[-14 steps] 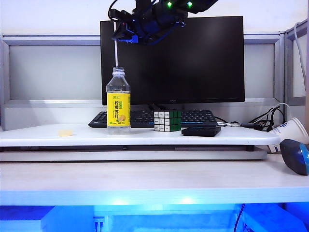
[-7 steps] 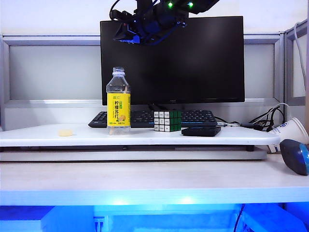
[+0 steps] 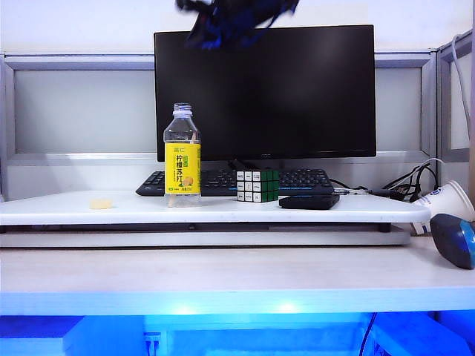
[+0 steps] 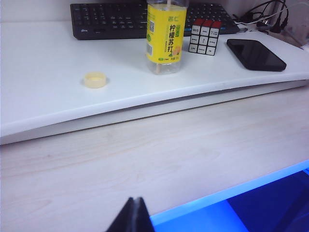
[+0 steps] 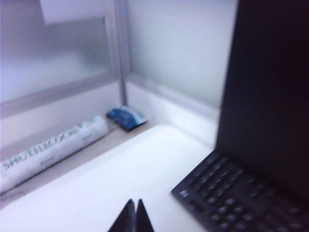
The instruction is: Grab a stick from the table and stick it in a plastic bottle.
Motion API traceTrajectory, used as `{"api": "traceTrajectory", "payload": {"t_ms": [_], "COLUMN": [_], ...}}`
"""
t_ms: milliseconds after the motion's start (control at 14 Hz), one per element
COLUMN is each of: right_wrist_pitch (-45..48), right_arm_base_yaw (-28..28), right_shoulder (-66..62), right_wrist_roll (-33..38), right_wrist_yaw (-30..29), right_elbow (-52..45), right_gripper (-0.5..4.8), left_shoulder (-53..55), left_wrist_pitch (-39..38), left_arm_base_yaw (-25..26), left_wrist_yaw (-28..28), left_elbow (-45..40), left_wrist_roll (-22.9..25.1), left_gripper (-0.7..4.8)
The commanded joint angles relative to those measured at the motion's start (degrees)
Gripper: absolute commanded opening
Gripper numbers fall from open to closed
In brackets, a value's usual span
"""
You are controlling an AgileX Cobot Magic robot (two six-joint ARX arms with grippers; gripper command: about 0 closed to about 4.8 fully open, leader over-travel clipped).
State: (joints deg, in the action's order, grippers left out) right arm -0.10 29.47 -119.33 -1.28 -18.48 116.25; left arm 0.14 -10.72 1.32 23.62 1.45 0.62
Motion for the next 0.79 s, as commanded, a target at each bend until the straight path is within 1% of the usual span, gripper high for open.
{"api": "traceTrajectory", "payload": {"t_ms": [71, 357, 572, 786], "right_wrist_pitch": [-3.4, -7.5, -12.8, -13.4], "right_arm_base_yaw": [-1.6, -4.2, -7.1, -10.1], "right_shoulder": [4.1, 8.4, 11.6, 15.8], "right_wrist_roll": [-0.5, -0.6, -1.8, -1.8], "right_wrist_yaw": [-0.1, -0.5, -0.5, -0.5], "right_elbow": [0.3, 0.2, -0.2, -3.5], "right_gripper": [-0.09, -0.09, -0.09, -0.09], "left_shoulder": [0.0, 0.0, 0.0, 0.0], "left_wrist_pitch": [-0.5, -0.5, -0.5, -0.5], "left_arm_base_yaw": [0.0, 0.0, 0.0, 0.0], "left_wrist_yaw": [0.7, 0.6, 0.7, 0.7], "left_elbow": [0.1, 0.1, 0.1, 0.1], "left_wrist_roll": [0.5, 0.5, 0.5, 0.5], "left_gripper": [-0.05, -0.04, -0.05, -0.05]}}
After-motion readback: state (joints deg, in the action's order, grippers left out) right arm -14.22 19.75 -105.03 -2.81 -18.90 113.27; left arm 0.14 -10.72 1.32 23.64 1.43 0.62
